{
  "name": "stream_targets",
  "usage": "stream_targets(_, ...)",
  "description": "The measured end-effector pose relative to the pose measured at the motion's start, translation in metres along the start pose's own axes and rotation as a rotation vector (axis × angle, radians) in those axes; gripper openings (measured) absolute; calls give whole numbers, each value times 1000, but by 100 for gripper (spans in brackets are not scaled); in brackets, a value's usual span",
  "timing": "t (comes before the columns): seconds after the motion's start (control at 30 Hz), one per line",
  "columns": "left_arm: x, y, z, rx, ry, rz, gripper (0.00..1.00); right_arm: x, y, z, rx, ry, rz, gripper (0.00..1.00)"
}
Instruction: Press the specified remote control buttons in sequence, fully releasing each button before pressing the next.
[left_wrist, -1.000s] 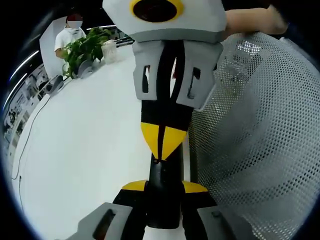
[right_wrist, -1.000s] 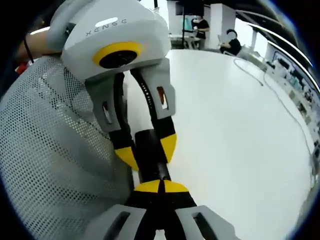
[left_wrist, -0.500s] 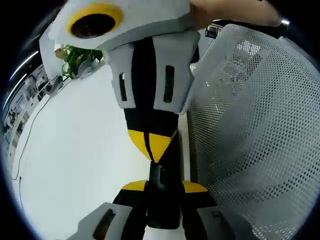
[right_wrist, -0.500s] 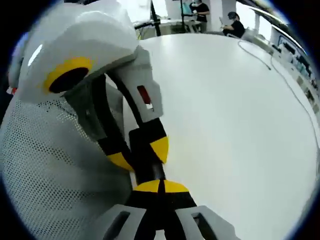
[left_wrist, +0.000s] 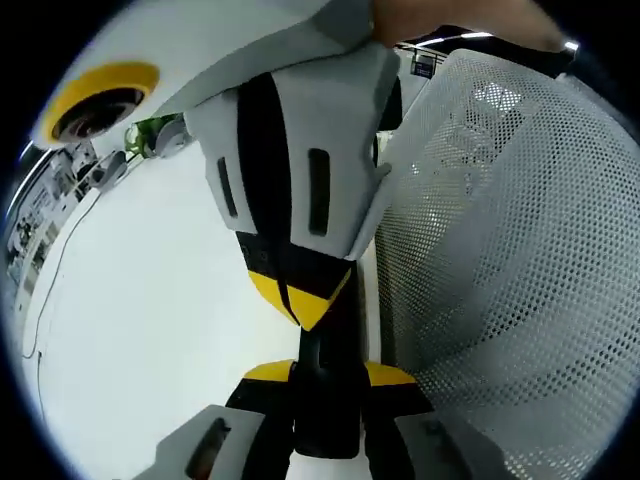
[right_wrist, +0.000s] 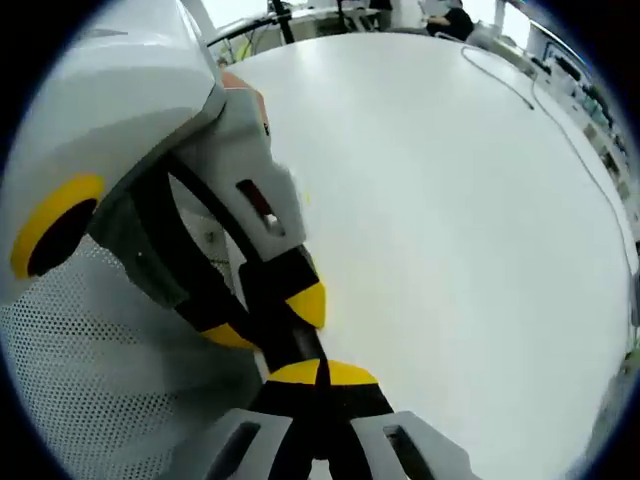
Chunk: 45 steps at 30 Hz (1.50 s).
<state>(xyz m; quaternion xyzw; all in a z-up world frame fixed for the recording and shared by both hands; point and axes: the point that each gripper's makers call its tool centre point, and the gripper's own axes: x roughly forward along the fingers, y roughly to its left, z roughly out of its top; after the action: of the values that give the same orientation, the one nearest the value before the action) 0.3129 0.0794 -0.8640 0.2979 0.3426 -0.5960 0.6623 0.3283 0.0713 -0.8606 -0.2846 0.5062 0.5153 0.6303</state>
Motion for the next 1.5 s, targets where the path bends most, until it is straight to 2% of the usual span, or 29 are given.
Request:
stream_targets(0.17,0,0,0,-3,-4,-3,25,-1,0,0,-8,-101,-8,0)
stream_targets(0.27,0,0,0,-2,-2,0,25,-2,1,1,-41,-174,-44,0)
stream_targets(0.33,0,0,0,-2,-4,0,25,-3,3,1,-65,-199,-71,0)
stream_targets(0.43,0,0,0,-2,-5,-1,25,-6,10,3,-132,-187,-54,0)
stream_targets(0.53,0,0,0,0,-6,-2,25,-4,24,6,-170,-197,5,0)
stream_targets(0.6,0,0,0,0,-6,-2,25,-3,21,5,-199,-190,-19,0)
stream_targets(0.73,0,0,0,0,-7,-4,25,-1,23,5,-210,-182,-19,0)
stream_targets(0.77,0,0,0,-1,-8,-4,25,-1,22,5,-268,-172,-41,0)
stream_targets(0.87,0,0,0,-12,-15,-8,25,0,23,6,-337,-160,-78,0)
stream_targets(1.07,0,0,0,-20,-28,-11,25,1,22,8,-355,-174,-85,0)
stream_targets(1.17,-1,0,0,-22,-28,-10,25,2,22,9,-402,-156,-110,0)
stream_targets(1.23,-1,0,0,-24,-32,-10,25,2,22,9,-394,-157,-114,0)
stream_targets(1.43,-2,0,0,-45,-67,-13,25,-1,21,9,-354,-207,-75,0)
stream_targets(1.5,-1,0,0,-45,-71,-13,25,-1,22,9,-380,-200,-75,0)
